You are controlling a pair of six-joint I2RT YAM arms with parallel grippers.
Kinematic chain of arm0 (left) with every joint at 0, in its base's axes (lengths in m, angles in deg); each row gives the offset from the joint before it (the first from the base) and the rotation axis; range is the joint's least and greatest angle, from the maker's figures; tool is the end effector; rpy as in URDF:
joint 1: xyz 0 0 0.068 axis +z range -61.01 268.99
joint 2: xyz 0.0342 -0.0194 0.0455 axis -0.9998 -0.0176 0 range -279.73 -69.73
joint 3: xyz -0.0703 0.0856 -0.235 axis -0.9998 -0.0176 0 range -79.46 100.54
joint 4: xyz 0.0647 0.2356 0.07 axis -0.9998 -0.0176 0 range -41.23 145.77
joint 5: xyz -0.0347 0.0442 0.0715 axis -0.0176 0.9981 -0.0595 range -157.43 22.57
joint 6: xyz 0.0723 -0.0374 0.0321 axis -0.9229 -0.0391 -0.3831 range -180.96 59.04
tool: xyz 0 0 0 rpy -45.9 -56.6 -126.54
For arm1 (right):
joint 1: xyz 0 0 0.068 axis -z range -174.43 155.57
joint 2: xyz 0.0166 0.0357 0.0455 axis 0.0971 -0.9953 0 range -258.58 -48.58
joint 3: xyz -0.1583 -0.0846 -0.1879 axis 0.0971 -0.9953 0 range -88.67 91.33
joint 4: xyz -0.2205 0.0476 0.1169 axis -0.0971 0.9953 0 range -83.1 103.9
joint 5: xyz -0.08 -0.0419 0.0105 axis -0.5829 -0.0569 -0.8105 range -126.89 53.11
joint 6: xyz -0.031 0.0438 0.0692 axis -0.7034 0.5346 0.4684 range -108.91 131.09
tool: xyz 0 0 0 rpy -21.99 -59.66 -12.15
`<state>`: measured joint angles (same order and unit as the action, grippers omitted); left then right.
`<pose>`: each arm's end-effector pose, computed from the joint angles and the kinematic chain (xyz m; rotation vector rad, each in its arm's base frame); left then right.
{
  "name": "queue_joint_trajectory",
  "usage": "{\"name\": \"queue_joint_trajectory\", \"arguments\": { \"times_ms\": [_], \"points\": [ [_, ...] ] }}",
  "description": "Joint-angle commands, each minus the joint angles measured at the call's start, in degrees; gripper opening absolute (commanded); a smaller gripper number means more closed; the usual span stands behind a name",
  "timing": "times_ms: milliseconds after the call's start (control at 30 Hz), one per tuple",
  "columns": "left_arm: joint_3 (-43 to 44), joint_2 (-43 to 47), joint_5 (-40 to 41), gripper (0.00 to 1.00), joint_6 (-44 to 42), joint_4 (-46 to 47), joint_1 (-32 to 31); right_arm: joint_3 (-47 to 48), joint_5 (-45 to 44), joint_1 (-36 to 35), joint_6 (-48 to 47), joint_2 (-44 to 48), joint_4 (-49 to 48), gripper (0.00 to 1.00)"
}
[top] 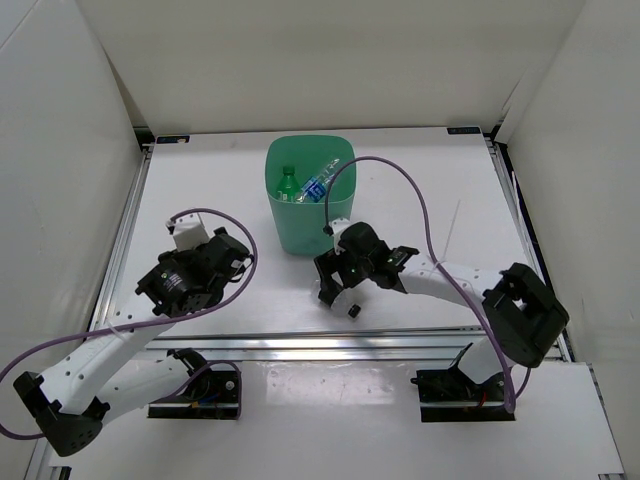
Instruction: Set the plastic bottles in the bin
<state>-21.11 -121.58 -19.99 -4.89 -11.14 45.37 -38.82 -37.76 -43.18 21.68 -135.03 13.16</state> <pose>0.1528 -0.0666 0.2869 -0.4902 2.1501 0.1785 0.2262 0.2561 0.1672 -0.7683 2.2454 0.4968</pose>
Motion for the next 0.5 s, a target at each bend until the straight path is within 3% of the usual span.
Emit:
{"name": "queue_joint_trajectory", "arguments": {
  "times_ms": [0, 233, 267, 333, 467],
  "points": [
    [0.8, 1.49, 0.72, 1.0, 3.33, -3.13, 0.02, -0.01, 1.48, -0.2, 1.63, -1.69, -2.39, 0.98],
    [0.28, 2.11, 0.72, 1.0, 3.96, -4.8, 0.02, -0.54, 3.59, -0.2, 4.0, -3.72, 0.24, 0.74],
    [0.28, 2.11, 0.72, 1.0, 3.96, -4.8, 0.02, -0.54, 4.55, -0.2, 4.0, -3.72, 1.2, 0.63],
    [0.28, 2.11, 1.25, 1.0, 3.96, -4.8, 0.02, -0.54, 5.08, -0.2, 4.0, -2.33, 2.35, 0.52],
    [0.28, 2.64, 1.25, 1.0, 5.79, -4.8, 0.02, -0.54, 3.94, -0.2, 5.05, 2.77, 6.21, 0.41]
  ]
}}
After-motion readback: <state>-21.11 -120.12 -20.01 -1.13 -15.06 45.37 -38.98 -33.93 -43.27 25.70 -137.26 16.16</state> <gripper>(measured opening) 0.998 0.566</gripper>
